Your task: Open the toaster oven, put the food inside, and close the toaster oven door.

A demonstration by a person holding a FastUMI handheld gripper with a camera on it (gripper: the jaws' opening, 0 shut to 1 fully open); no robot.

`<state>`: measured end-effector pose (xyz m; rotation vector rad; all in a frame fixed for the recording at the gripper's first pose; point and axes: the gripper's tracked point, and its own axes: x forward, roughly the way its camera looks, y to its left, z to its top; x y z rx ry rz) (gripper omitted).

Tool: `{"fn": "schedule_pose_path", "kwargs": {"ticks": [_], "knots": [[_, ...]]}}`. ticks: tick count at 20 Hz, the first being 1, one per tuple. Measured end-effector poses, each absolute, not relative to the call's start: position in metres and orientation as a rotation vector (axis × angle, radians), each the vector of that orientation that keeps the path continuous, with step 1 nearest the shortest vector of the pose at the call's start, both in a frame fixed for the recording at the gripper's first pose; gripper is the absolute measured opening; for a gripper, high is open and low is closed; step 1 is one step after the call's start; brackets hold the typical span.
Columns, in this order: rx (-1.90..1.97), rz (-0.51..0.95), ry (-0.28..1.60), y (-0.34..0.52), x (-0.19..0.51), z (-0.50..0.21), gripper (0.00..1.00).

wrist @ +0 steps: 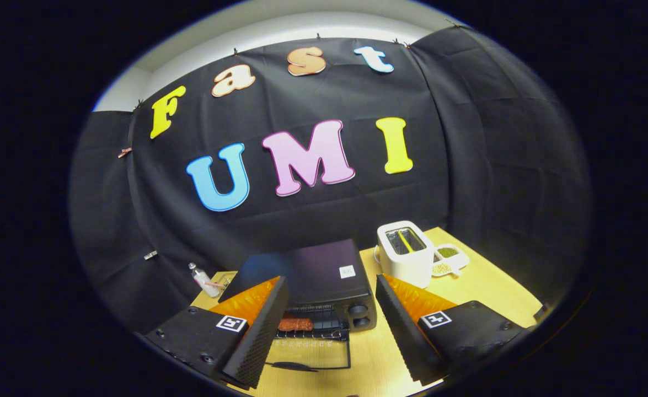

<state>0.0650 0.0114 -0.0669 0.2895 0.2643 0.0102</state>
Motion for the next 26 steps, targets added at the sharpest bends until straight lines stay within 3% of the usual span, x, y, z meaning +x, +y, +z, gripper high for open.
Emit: {"fn": "schedule_pose_path", "kwargs": {"ticks": [13, 26], "knots": [[0.014, -0.036, 0.075, -0.001, 0.012, 0.004, 0.98], [0.026, -0.049, 0.102, 0.004, -0.003, -0.003, 0.97]]}}
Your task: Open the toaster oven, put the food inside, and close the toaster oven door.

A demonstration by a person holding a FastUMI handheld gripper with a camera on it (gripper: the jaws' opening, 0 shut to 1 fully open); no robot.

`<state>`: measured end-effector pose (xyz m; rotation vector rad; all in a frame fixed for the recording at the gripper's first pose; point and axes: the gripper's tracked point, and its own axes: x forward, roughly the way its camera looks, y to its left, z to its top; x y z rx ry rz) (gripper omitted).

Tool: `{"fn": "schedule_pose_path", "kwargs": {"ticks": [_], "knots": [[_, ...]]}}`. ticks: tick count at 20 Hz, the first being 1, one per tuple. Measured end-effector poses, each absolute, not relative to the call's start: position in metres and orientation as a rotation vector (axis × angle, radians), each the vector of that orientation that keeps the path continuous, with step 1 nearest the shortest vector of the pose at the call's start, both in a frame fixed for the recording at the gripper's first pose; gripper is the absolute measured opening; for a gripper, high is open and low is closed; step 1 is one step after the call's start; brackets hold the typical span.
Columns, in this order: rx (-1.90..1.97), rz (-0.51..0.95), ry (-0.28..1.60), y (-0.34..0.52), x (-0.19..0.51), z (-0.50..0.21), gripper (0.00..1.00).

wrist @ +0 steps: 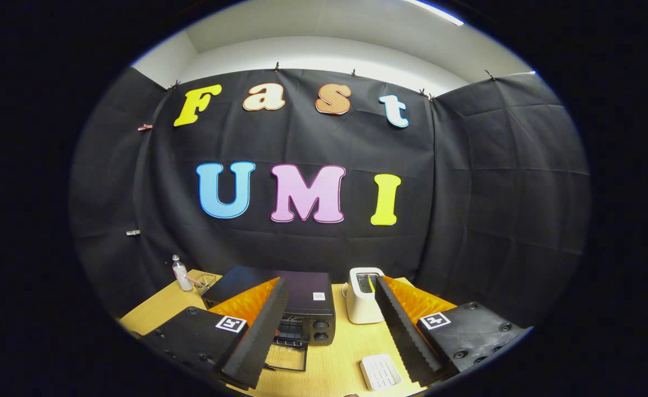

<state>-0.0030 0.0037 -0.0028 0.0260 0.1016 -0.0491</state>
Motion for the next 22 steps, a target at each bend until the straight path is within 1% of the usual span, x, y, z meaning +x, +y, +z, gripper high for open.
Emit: {"fn": "schedule_pose_path", "kwargs": {"ticks": [22], "knots": [[0.041, -0.042, 0.110, 0.0026, -0.0008, -0.0067, 0.98]]}}
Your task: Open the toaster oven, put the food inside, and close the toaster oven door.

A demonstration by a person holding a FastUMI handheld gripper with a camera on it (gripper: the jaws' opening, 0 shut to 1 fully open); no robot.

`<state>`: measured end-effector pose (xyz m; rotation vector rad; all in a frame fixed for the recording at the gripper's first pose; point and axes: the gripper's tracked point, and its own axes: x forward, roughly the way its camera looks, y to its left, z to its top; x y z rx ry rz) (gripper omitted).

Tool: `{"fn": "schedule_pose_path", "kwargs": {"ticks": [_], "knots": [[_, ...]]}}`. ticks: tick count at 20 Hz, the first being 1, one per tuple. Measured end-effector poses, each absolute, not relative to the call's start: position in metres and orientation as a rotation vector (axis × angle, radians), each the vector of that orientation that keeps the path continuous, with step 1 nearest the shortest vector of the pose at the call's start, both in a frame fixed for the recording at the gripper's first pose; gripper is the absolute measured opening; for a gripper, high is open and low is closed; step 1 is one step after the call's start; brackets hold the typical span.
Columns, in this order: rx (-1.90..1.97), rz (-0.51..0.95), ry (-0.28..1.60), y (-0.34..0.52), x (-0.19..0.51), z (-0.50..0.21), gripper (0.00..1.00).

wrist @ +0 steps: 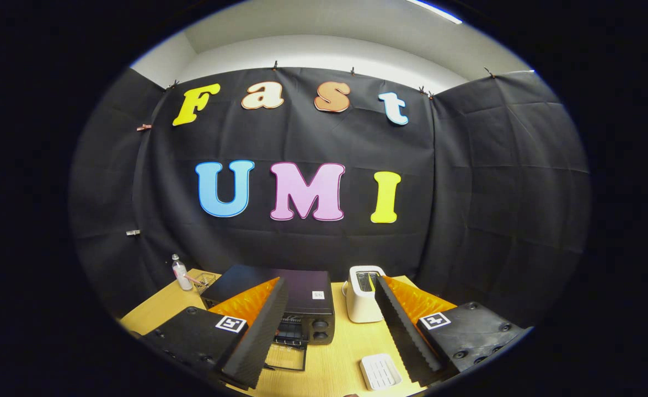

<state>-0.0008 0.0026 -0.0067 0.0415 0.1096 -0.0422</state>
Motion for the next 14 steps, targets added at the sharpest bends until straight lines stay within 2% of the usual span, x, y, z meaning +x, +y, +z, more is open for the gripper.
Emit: {"fn": "schedule_pose_path", "kwargs": {"ticks": [9, 11, 12, 14], "knots": [[0.040, -0.014, 0.132, -0.005, 0.023, -0.022, 0.98], [0.027, 0.038, 0.140, 0.008, 0.022, -0.030, 0.98], [-0.001, 0.079, 0.168, 0.022, 0.017, -0.045, 0.98], [0.036, 0.185, 0.343, 0.063, -0.007, -0.104, 0.98]]}}
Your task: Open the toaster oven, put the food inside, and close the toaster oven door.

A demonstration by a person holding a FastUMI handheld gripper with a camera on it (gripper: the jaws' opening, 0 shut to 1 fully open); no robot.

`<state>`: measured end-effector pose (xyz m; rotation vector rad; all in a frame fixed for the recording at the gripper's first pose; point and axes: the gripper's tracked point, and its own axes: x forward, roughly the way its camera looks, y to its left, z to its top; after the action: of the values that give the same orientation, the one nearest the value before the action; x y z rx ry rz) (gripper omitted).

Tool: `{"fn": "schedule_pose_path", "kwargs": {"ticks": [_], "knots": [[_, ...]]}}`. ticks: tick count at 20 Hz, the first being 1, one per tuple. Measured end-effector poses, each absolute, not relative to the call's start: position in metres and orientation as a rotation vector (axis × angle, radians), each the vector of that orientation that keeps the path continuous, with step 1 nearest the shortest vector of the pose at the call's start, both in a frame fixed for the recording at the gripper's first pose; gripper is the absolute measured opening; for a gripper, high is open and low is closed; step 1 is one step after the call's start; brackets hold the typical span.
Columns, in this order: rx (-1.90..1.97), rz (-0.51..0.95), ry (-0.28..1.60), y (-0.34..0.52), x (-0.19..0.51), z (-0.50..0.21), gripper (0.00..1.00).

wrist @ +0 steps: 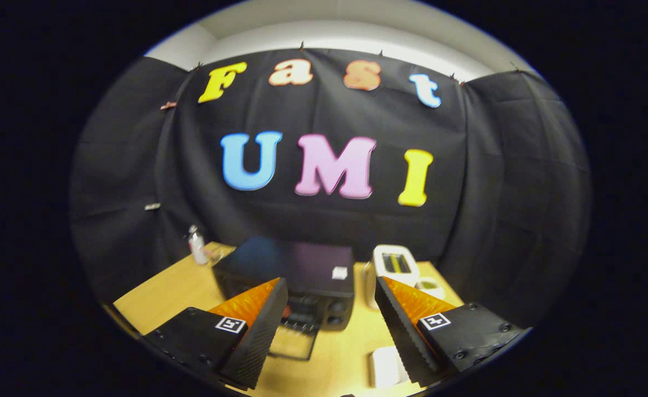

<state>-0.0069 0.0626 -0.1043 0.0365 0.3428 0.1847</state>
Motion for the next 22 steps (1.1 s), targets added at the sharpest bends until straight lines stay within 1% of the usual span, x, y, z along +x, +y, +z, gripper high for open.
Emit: {"fn": "schedule_pose_path", "kwargs": {"ticks": [5, 6, 8, 12, 13, 16, 18, 22], "knots": [[0.066, 0.277, 0.859, 0.156, -0.067, -0.288, 0.99], [0.078, 0.276, 0.923, 0.168, -0.072, -0.313, 1.00], [0.079, 0.226, 1.020, 0.176, -0.079, -0.348, 1.00], [0.058, 0.128, 1.057, 0.178, -0.060, -0.391, 0.98], [0.042, 0.105, 1.022, 0.175, -0.051, -0.390, 0.99], [0.037, 0.074, 1.017, 0.176, -0.026, -0.394, 0.99], [0.031, 0.061, 1.022, 0.175, -0.021, -0.391, 1.00], [-0.012, 0.081, 0.887, 0.172, -0.014, -0.345, 1.00]]}}
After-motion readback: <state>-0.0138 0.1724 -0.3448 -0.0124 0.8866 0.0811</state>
